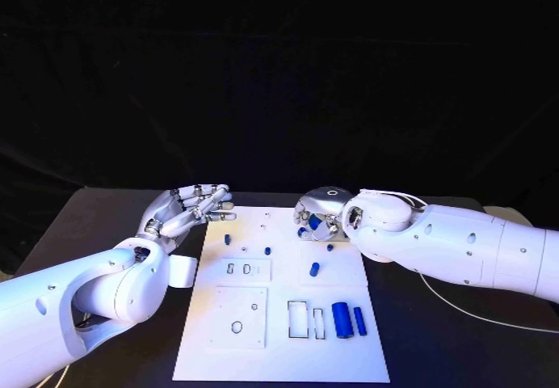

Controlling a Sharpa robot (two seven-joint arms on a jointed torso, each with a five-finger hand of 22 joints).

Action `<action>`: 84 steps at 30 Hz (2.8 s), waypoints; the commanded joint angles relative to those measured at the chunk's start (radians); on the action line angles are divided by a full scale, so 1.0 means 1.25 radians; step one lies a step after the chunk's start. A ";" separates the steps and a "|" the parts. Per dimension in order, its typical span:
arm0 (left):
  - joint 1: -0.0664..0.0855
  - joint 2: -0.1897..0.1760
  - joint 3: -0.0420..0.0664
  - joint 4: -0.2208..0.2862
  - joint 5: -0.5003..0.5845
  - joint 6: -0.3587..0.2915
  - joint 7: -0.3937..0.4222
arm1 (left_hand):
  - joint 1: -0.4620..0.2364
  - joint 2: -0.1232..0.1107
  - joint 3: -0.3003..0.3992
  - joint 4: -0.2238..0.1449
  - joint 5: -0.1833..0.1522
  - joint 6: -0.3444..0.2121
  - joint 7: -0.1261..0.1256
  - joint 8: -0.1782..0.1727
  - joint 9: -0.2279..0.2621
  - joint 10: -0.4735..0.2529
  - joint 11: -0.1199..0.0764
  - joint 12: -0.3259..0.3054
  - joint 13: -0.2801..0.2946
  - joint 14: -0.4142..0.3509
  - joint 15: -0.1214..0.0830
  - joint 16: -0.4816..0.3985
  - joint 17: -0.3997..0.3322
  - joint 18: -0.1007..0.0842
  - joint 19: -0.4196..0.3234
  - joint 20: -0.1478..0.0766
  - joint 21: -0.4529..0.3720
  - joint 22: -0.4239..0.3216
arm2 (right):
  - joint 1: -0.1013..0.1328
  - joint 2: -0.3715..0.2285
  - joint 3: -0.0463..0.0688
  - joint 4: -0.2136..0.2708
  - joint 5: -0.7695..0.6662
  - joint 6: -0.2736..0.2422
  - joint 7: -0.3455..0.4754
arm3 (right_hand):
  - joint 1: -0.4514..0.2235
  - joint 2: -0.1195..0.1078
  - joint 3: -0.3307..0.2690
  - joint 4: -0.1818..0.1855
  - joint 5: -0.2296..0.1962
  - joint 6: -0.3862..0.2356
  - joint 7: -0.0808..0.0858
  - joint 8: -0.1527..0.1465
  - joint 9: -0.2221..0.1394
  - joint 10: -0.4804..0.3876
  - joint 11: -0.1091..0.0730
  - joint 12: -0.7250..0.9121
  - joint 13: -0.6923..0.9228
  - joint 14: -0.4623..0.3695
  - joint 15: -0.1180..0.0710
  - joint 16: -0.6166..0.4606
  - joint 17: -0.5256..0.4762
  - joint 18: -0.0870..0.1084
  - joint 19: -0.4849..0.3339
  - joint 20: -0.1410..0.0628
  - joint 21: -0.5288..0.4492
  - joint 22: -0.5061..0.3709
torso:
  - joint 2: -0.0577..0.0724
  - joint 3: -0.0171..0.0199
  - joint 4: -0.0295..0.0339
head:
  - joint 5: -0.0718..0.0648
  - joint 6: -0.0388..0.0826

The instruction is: Assemble the parts on the task board

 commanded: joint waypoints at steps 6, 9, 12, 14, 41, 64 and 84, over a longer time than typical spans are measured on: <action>0.001 0.001 0.001 0.000 0.003 0.017 0.002 | -0.001 -0.006 0.004 -0.002 0.000 0.000 0.004 -0.002 -0.001 0.002 0.002 -0.004 -0.001 0.002 0.001 -0.004 0.001 0.011 0.005 0.002 0.003 0.001 | -0.004 0.008 0.000 -0.012 -0.036 0.024 -0.012 | 0.011 0.006 0.012 0.001 -0.001 0.003 0.001 -0.001 0.004 0.001 -0.002 0.001 0.003 0.036 0.003 0.012 0.010 -0.016 0.007 0.000 0.011 0.015 | 0.006 -0.0007 0.0015 | 0.002 0.002; 0.001 0.001 0.001 -0.001 0.003 0.017 0.002 | -0.001 -0.006 0.004 -0.002 0.000 0.000 0.004 -0.002 -0.001 0.002 0.002 -0.004 -0.001 0.002 0.001 -0.004 0.001 0.011 0.005 0.002 0.003 0.001 | -0.005 0.009 0.000 -0.014 -0.036 0.024 -0.012 | 0.014 0.010 0.019 0.001 -0.001 0.007 0.001 0.001 0.006 0.007 -0.002 0.003 0.004 0.037 0.003 0.017 0.015 -0.017 0.010 0.000 0.018 0.025 | 0.007 -0.0002 0.0021 | 0.003 0.001; 0.001 0.001 0.001 -0.001 0.003 0.017 0.001 | -0.001 -0.006 0.005 -0.002 0.000 0.000 0.005 -0.002 -0.001 0.001 0.002 -0.005 -0.001 0.001 0.001 -0.005 0.001 0.011 0.004 0.002 0.003 0.001 | -0.005 0.009 0.000 -0.013 -0.036 0.023 -0.011 | 0.019 0.016 0.031 0.000 -0.006 0.013 -0.001 0.004 0.009 0.016 -0.004 0.007 0.006 0.037 0.002 0.023 0.020 -0.019 0.013 0.000 0.025 0.036 | 0.008 -0.0003 0.0024 | 0.003 0.001; 0.001 0.001 0.001 -0.002 0.003 0.017 0.001 | -0.001 -0.006 0.005 -0.002 0.000 0.000 0.005 -0.002 -0.001 0.001 0.002 -0.005 -0.001 0.001 0.001 -0.005 0.001 0.011 0.004 0.002 0.003 0.001 | -0.006 0.009 0.000 -0.012 -0.037 0.021 -0.009 | 0.025 0.024 0.047 -0.002 -0.018 0.022 -0.003 0.009 0.014 0.027 -0.007 0.010 0.008 0.037 0.000 0.028 0.025 -0.020 0.016 -0.002 0.032 0.046 | 0.008 -0.0007 0.0030 | 0.003 0.001; 0.001 -0.001 0.001 -0.008 0.004 0.017 -0.005 | -0.001 -0.004 0.007 -0.003 0.000 -0.003 0.007 -0.004 -0.002 -0.002 0.004 -0.008 -0.002 -0.001 0.002 -0.008 0.002 0.010 0.005 0.002 0.003 0.000 | 0.000 0.015 0.007 0.012 -0.034 -0.146 -0.038 | 0.027 0.054 0.081 -0.019 -0.044 0.073 -0.031 0.058 0.067 0.098 -0.034 0.031 0.030 0.040 -0.022 0.046 0.039 -0.035 0.052 -0.021 0.084 0.130 | 0.013 -0.0035 0.0106 | 0.003 0.009; 0.006 -0.001 0.001 0.001 0.006 0.020 -0.009 | -0.001 -0.005 0.007 -0.003 0.000 -0.003 0.008 -0.005 -0.002 -0.002 0.004 -0.009 -0.002 -0.002 0.002 -0.008 0.003 0.010 0.005 0.002 0.003 -0.001 | -0.005 0.131 0.009 -0.112 -0.006 -0.167 -0.031 | 0.016 0.050 0.081 -0.014 -0.044 0.066 -0.031 0.059 0.073 0.096 -0.034 0.026 0.031 0.039 -0.022 0.045 0.035 -0.039 0.063 -0.022 0.096 0.150 | 0.024 -0.0070 0.0242 | 0.004 0.008; 0.009 -0.002 0.001 0.001 0.006 0.020 -0.009 | -0.001 -0.005 0.008 -0.003 0.000 -0.004 0.008 -0.005 -0.003 -0.003 0.005 -0.010 -0.002 -0.002 0.003 -0.009 0.003 0.010 0.004 0.002 0.002 -0.001 | -0.006 0.143 0.009 -0.130 -0.005 -0.166 -0.034 | 0.013 0.048 0.081 -0.013 -0.044 0.063 -0.030 0.058 0.075 0.094 -0.033 0.024 0.031 0.039 -0.021 0.046 0.035 -0.039 0.062 -0.021 0.096 0.150 | 0.030 -0.0093 0.0257 | 0.002 0.012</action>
